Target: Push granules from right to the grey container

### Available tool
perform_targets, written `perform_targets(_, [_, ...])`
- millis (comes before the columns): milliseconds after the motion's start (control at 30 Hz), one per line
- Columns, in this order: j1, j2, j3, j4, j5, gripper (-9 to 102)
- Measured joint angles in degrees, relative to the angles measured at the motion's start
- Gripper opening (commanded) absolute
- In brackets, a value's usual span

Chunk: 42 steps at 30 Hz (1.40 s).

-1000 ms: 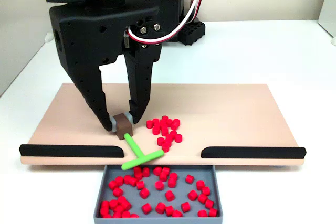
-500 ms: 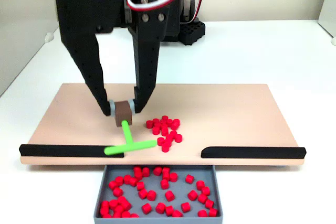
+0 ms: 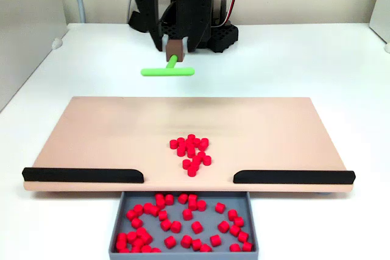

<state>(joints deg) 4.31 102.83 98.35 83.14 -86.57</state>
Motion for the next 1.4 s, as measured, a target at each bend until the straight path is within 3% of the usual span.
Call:
perform_targets(300, [-1.4, 15.1, 16.0, 0.0, 0.4, 0])
perform_targets(1400, [-1.1, 14.8, 16.1, 0.0, -0.3, 0])
